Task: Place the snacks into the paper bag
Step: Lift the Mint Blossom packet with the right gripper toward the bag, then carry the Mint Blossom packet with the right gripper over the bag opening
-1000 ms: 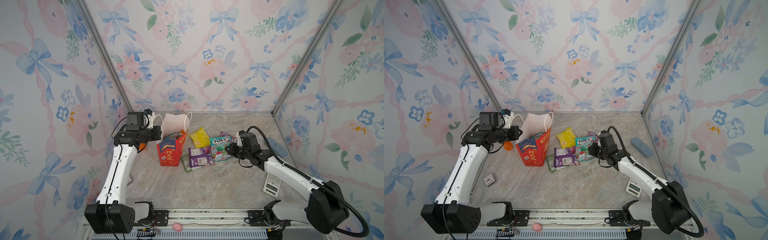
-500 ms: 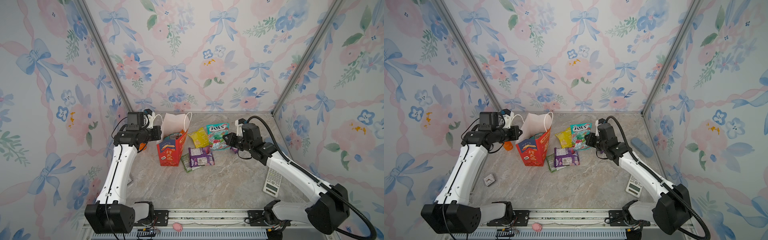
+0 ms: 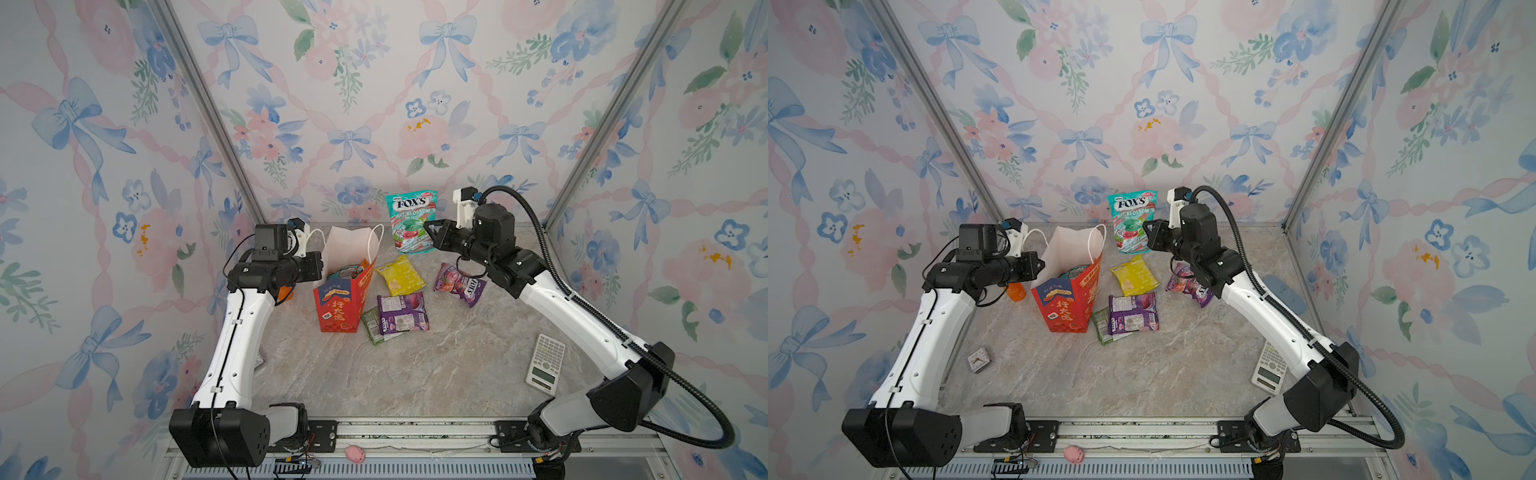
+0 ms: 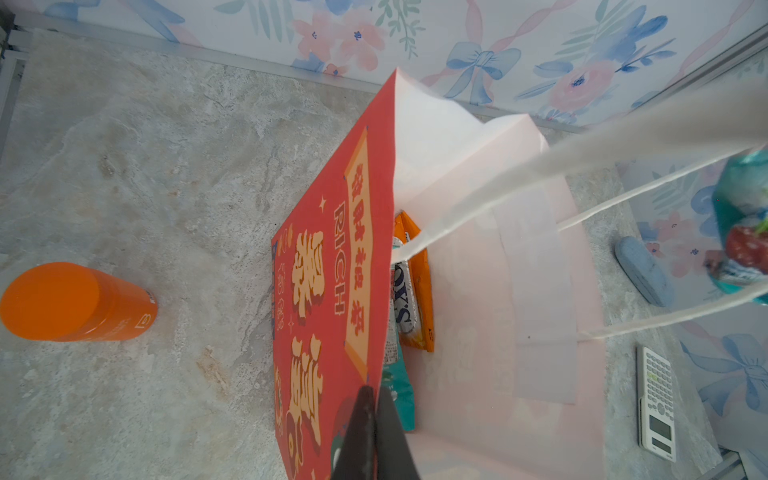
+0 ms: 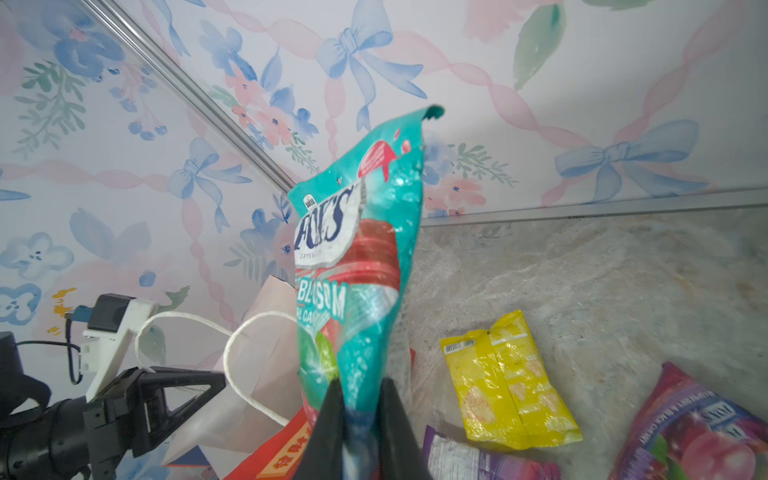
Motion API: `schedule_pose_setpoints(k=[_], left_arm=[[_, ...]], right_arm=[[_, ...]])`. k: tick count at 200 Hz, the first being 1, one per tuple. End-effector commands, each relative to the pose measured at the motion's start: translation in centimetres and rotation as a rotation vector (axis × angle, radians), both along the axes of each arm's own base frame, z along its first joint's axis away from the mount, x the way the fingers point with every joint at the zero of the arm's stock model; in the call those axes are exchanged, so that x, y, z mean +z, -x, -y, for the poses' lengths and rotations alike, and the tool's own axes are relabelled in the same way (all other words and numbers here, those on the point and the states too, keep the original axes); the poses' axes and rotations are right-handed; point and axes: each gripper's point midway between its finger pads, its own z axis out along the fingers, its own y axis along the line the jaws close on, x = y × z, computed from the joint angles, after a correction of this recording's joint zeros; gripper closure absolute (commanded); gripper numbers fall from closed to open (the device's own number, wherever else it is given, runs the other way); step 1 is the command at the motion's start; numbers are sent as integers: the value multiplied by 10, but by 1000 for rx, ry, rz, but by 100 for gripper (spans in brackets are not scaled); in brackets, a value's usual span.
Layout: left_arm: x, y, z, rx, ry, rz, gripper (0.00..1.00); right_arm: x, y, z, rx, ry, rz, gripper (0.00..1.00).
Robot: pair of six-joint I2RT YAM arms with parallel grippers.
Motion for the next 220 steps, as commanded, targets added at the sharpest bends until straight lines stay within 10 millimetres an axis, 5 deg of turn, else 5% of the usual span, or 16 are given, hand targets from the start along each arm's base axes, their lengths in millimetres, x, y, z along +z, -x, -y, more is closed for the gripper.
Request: schedule_pose_setpoints(k=[1, 54, 60, 93, 158, 220], left_arm=[[5, 1, 3, -9, 15, 16, 100], [6, -1, 4, -14, 18, 15, 100], [6, -1, 4, -15, 19, 16, 100], [5, -1, 4, -14, 19, 14, 100], [4, 0, 4, -17, 17, 10, 100], [0, -2, 1, -8, 0, 4, 100]], right_arm=[[50, 0, -14, 33, -44, 140, 100], [97, 2, -44, 86, -31, 246, 100], [87, -5, -54, 94, -13, 232, 100], [101, -6, -84, 129, 8, 272, 100], [79, -12, -136, 147, 109, 267, 100], [58, 1, -143, 107, 241, 287, 100]])
